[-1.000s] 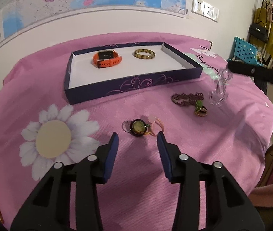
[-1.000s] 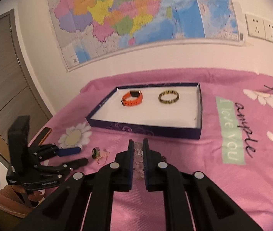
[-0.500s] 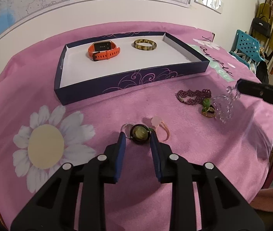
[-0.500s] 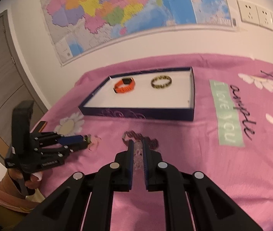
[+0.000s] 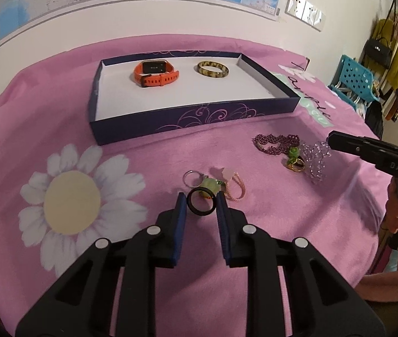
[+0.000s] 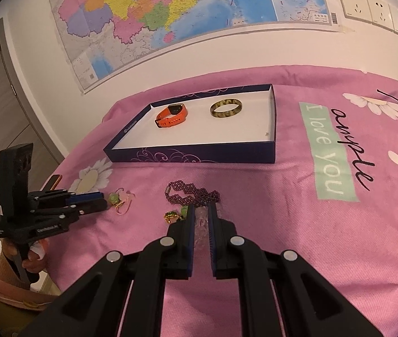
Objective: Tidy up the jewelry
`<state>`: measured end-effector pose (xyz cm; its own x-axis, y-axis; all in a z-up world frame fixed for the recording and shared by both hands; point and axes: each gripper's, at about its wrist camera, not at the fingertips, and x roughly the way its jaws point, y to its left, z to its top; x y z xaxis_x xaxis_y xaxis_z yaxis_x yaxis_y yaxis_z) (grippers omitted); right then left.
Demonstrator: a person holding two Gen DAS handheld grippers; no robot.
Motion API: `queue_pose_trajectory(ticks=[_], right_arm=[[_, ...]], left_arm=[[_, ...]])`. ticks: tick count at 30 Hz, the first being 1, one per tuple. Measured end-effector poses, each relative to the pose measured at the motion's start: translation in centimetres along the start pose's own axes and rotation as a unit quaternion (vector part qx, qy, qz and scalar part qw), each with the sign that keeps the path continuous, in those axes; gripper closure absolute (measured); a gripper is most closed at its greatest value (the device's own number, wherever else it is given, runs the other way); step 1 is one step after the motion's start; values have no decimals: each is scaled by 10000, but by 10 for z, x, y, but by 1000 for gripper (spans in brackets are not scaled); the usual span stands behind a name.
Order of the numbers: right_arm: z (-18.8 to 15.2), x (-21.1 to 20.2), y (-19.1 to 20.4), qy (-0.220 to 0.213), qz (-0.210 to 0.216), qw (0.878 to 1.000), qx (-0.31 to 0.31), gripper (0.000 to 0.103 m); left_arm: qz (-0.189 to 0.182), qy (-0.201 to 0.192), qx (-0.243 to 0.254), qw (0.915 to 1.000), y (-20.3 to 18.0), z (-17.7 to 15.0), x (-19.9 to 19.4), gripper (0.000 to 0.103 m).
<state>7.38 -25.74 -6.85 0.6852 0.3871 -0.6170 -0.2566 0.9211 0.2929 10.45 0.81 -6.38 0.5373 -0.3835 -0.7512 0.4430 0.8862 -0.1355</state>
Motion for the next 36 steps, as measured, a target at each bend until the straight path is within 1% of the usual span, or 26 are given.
queue_pose_trajectory(ticks=[4, 9, 12, 15, 17, 18, 23, 25, 27, 29, 30, 31, 33, 35, 36], right_arm=[[-1, 1, -1, 18, -6, 10000, -4, 95], [-2, 0, -3, 76, -57, 10000, -2, 95], [-4, 1, -4, 152, -112, 9998, -16, 92], [-8, 5, -6, 287, -207, 9994, -11, 86], [-10, 8, -6, 325, -243, 9992, -18, 64], [-11, 9, -5, 338, -288, 9990, -46, 61], [-12, 22, 0, 536, -482, 9972, -199, 57], [-12, 25, 4, 531, -544, 9965, -346, 56], [-13, 26, 7, 551, -609, 9956, -448, 61], [-14, 27, 9, 573, -684, 9944, -562, 71], [-14, 27, 10, 582, -706, 9940, -603, 76], [-14, 27, 9, 605, -663, 9942, -586, 84], [-15, 26, 9, 611, -655, 9943, -573, 91], [-15, 25, 9, 617, -625, 9945, -578, 95], [-15, 24, 8, 621, -592, 9948, -555, 95]], left_arm=[[-23, -13, -5, 10000, 3, -4, -4, 81], [-37, 76, 106, 9999, -2, -8, 0, 81], [-33, 91, 145, 9998, -5, -9, 0, 81], [-37, 102, 148, 9998, -5, -10, 0, 81], [-40, 107, 145, 9998, -5, -10, 0, 81], [-31, 109, 150, 9998, -5, -10, 0, 81], [-37, 78, 153, 9998, -5, -10, -2, 81], [-23, 64, 156, 9999, -6, -10, -3, 81], [-33, 57, 145, 9999, -5, -10, -4, 81], [-14, 34, 166, 9999, -4, -10, -5, 81], [-4, 24, 170, 9999, -4, -9, -6, 81], [-16, 20, 169, 9999, -4, -9, -6, 81], [-1, 12, 169, 9999, -3, -8, -6, 81], [-29, 13, 168, 9999, -3, -8, -6, 81], [-27, 11, 184, 9998, -3, -7, -6, 81]])
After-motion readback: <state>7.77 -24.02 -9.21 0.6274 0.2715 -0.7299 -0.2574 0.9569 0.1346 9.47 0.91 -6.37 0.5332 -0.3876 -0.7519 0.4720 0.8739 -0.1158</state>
